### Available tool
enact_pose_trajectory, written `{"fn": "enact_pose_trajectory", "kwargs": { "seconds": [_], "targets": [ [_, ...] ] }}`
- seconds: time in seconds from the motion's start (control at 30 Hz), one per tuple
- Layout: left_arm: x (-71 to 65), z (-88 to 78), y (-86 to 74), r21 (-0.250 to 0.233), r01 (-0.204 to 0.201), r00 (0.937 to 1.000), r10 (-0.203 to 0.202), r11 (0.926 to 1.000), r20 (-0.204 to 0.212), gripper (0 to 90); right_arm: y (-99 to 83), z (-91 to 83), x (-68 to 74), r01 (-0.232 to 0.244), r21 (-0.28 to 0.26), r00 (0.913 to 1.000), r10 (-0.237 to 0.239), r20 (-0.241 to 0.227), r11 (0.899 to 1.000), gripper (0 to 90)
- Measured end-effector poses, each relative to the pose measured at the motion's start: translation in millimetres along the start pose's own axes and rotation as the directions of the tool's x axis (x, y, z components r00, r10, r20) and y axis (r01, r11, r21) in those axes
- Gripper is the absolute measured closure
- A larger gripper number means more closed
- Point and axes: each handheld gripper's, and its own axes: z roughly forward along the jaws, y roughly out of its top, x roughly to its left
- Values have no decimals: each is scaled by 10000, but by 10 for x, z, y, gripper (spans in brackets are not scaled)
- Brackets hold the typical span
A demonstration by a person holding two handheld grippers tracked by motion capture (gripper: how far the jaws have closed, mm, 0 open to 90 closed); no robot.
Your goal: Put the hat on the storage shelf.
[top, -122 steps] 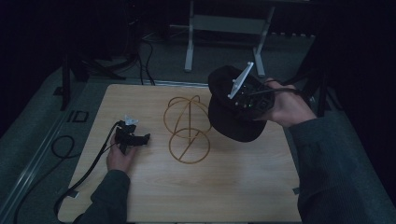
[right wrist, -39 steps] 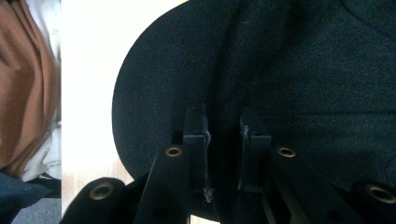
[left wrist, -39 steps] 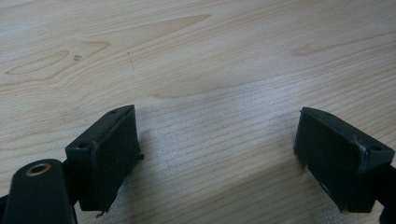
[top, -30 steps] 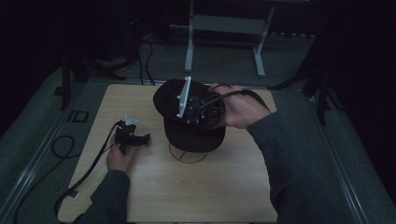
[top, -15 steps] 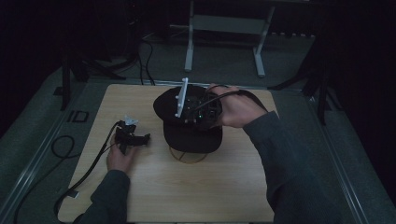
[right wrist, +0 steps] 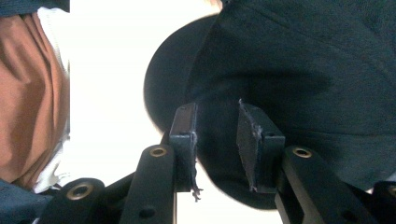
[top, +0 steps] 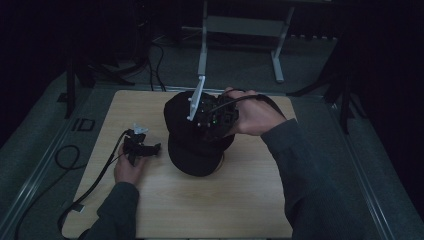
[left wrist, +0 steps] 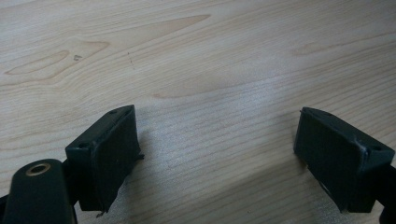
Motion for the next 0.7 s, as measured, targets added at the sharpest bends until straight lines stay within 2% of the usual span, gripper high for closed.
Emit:
{"fn": "enact_pose_trajectory", "kwargs": {
  "seconds": [0.23,0.37,0.47,0.7],
  "targets": [
    [-2,1,-1,-18,36,10000,-36,10000,-4,134,-35,80,-9,-187,440,9997,193,-129,9989,730],
    [-2,1,-1,-14,33,10000,-33,10000,-3,134,-72,87,-27,-357,249,9990,364,-255,9991,729],
    [-2,1,-1,-17,36,10000,-36,10000,-5,134,-115,116,-42,-422,515,9990,427,-93,9978,729],
    [-1,0,-1,5,10,10000,-10,10000,-1,134,-153,121,-39,-439,640,9990,444,-60,9970,725]
  ]
}}
